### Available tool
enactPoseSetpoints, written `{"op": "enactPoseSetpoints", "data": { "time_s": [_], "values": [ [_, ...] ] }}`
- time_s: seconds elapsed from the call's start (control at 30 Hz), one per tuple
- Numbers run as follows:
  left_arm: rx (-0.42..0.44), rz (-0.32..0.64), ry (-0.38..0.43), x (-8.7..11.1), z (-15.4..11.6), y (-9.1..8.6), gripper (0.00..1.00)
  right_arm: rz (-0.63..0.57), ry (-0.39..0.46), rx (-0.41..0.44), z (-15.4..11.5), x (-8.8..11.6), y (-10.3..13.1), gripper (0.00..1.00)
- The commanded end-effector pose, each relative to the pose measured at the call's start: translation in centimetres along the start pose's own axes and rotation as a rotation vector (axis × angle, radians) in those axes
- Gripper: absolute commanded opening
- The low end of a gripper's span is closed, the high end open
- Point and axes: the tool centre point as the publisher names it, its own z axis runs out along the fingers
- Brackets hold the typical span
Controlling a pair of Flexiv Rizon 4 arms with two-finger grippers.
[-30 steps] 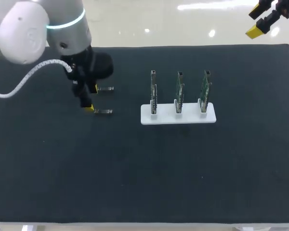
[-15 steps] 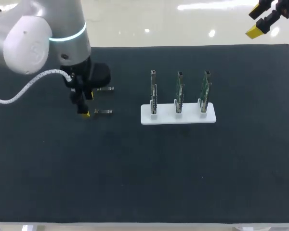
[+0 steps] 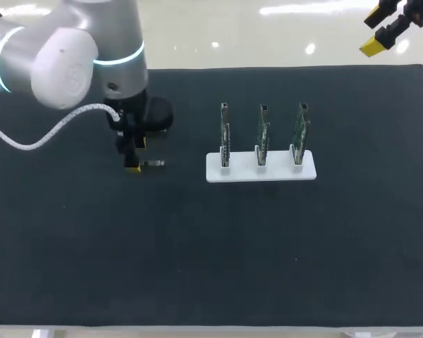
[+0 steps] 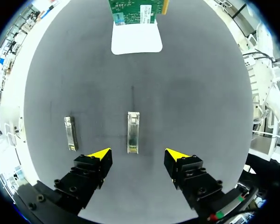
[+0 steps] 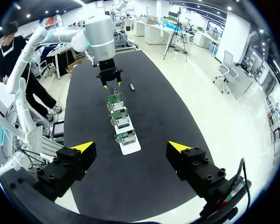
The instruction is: Pick up the optical module with the left hand, and insert it into the network port with the right hand.
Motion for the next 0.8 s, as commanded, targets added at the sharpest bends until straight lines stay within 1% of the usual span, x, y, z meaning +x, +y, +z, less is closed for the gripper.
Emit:
{"op": "enactPoseSetpoints", "data": {
  "time_s": [0.03,0.27,0.6,0.8],
  "values": [
    [0.002,0.007,0.007,-0.2,0.7,0.6,1.00,0.000,-0.002,0.001,0.0,0.0,0.0,1.00],
    [0.005,0.011,0.014,-0.3,1.5,0.5,1.00,0.000,-0.002,0.001,0.0,0.0,0.0,1.00],
    [-0.001,0.007,0.010,-0.4,2.1,0.5,1.00,0.000,-0.002,0.001,0.0,0.0,0.0,1.00],
    [0.011,0.005,0.007,-0.6,2.5,0.6,1.00,0.000,-0.002,0.001,0.0,0.0,0.0,1.00]
  ]
}}
